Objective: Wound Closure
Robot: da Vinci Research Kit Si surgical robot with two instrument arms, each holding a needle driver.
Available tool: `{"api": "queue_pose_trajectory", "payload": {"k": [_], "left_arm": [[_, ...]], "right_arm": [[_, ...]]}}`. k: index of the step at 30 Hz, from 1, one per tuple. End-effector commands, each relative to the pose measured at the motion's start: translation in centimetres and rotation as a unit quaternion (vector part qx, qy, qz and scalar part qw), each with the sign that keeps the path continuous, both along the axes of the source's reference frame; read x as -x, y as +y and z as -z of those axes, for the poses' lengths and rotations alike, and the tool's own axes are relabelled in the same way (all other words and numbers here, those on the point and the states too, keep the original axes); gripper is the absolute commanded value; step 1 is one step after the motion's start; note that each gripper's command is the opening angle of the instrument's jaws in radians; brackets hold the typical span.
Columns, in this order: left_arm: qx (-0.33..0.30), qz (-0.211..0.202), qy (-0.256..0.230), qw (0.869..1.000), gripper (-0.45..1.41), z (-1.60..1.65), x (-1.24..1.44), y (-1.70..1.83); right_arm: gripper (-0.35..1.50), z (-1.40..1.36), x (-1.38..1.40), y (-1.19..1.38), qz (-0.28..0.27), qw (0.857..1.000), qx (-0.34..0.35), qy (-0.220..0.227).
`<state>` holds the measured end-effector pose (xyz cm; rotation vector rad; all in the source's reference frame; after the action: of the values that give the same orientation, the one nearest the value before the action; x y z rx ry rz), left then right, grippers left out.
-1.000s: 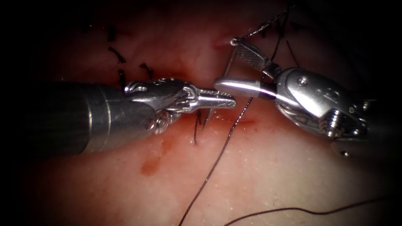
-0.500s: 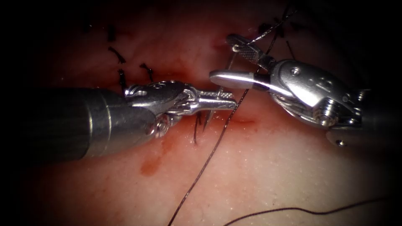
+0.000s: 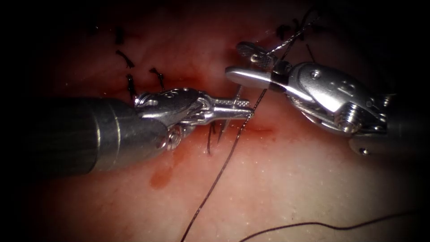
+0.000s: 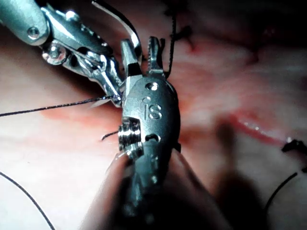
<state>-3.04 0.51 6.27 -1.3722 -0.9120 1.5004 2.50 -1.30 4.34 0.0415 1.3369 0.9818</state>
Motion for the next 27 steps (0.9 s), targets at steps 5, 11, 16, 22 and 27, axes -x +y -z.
{"api": "queue_pose_trajectory", "payload": {"k": [5,11,16,22,27], "left_arm": [[0.019,-0.002,0.001,1.000,-0.45,-0.04,0.06,0.03],[0.026,0.006,0.004,1.000,1.18,-0.02,0.13,0.13],[0.092,-0.008,-0.005,0.996,1.40,-0.03,0.16,0.14],[0.186,-0.039,0.007,0.982,1.41,-0.08,0.05,0.06],[0.311,-0.109,0.085,0.940,-0.11,-0.44,0.22,-0.35]], "right_arm": [[-0.35,0.03,-0.11,0.01,0.003,0.999,0.026,-0.018],[-0.35,-0.02,0.03,0.03,0.015,0.999,0.037,-0.025],[-0.35,-0.08,0.33,-0.05,0.030,0.999,0.042,-0.017],[-0.35,-0.16,0.57,-0.02,0.039,0.998,0.047,-0.016],[-0.35,-0.47,0.56,0.10,0.070,0.993,0.093,0.001]]}}
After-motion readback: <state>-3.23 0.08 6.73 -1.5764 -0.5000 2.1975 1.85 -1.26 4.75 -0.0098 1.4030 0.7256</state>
